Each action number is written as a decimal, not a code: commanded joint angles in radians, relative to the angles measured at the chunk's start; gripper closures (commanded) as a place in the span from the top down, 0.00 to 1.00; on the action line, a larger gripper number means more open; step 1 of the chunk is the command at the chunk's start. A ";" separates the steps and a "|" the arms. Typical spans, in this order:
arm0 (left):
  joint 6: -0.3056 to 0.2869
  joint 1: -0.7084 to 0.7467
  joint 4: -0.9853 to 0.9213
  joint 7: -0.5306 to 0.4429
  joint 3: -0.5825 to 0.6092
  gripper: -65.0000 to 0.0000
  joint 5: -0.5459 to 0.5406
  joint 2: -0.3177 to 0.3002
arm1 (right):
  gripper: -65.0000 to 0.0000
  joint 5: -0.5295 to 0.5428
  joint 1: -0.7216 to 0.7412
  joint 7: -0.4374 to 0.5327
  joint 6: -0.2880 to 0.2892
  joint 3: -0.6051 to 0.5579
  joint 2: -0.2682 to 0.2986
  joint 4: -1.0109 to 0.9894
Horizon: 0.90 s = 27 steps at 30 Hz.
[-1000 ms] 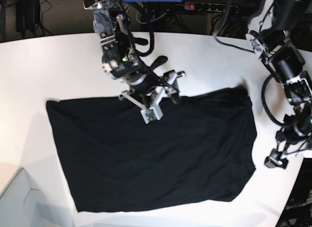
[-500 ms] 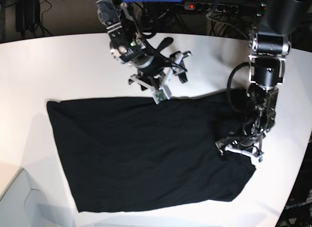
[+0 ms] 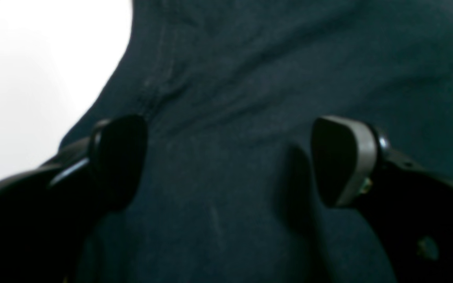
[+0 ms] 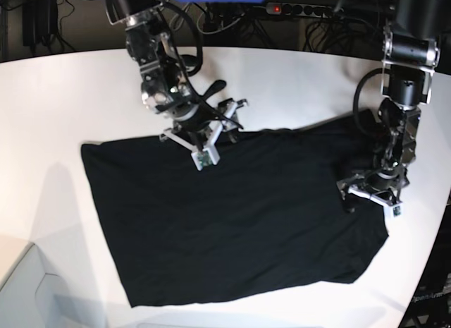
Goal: Layout the t-shirt on the table in an organized manner, then fold the t-shirt properly
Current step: 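Grasp the shirt with both grippers and pull it toward the robot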
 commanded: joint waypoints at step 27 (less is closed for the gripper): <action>0.044 0.534 1.291 0.676 -0.224 1.00 -0.019 0.185 | 0.59 0.008 0.537 0.304 0.004 0.107 0.182 -0.435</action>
